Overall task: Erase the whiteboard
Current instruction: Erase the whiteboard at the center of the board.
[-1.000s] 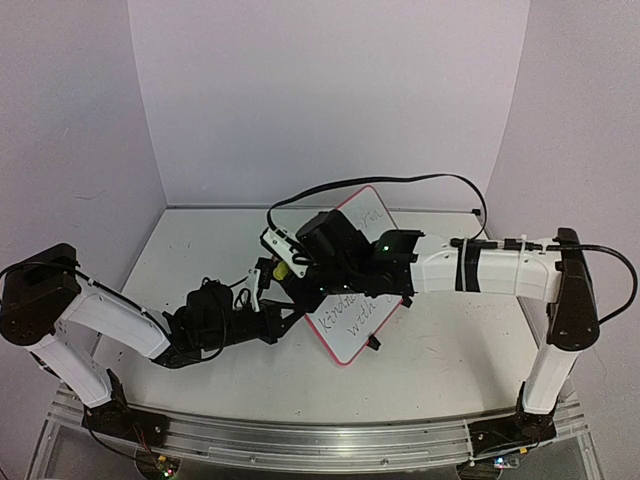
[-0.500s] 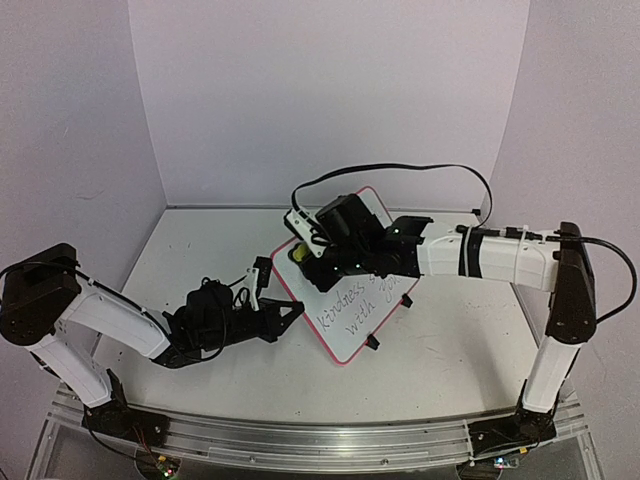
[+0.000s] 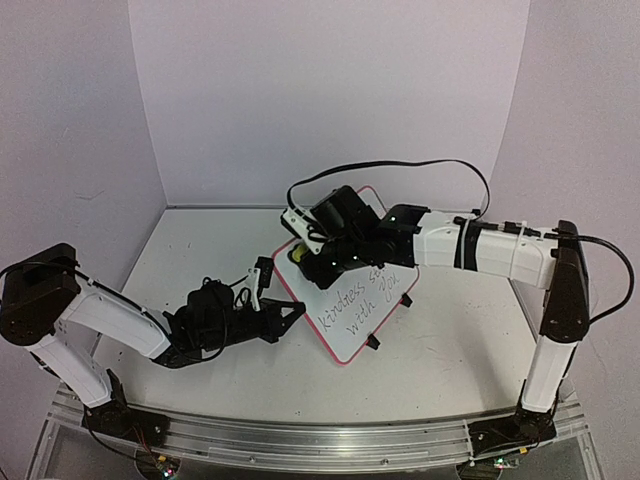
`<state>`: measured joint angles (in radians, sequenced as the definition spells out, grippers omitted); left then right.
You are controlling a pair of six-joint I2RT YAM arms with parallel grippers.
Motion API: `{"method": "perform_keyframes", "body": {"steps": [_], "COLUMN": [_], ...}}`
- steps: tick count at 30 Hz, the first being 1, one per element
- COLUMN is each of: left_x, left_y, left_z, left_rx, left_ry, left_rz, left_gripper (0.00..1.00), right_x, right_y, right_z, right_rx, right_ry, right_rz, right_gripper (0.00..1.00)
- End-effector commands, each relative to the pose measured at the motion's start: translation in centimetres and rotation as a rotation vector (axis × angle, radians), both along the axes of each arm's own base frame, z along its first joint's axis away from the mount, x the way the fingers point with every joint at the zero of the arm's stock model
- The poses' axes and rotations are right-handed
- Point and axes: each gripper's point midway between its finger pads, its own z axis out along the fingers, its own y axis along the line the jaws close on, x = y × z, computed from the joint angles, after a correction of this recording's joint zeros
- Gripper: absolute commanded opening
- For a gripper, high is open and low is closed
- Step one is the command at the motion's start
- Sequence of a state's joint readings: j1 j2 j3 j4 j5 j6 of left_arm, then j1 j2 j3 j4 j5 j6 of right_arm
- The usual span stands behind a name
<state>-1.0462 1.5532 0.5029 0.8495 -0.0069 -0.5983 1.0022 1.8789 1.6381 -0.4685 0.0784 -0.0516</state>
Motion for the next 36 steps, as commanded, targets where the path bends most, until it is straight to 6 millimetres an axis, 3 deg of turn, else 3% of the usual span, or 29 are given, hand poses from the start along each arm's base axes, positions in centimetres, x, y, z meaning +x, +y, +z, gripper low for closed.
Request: {"method": "perform_keyframes", "body": {"steps": [1,8,23,36], "left_x": [-2.2,-2.2,-2.5,-3.5], "left_y": [-2.9,-2.9,-2.7,-2.7], "left_z": [3.6,3.3,3.3,3.5], "left_rx": [-0.043,-0.037,-0.034,-0.032], "left_ry": [-0.127,-0.124,-0.127,-0.148], "left_rz": [-0.147,-0.147,-0.146,-0.179], "left_gripper": [0.0,0.0,0.0,0.0], "right_x": [-4.8,-5.4,3.2,7.4], "right_y": [4.3,4.8,-1.2,-4.5], "right_z": [-2.2,-2.8,-3.2,-3.7], "right_rx": [0.003,-0.003,-0.045,-0.045], "right_ry": [0.082,0.085,0.037,0.052], "right_rz": [0.152,0.147,-0.086,-0.151], "right_gripper": [0.0,0.0,0.0,0.0]}}
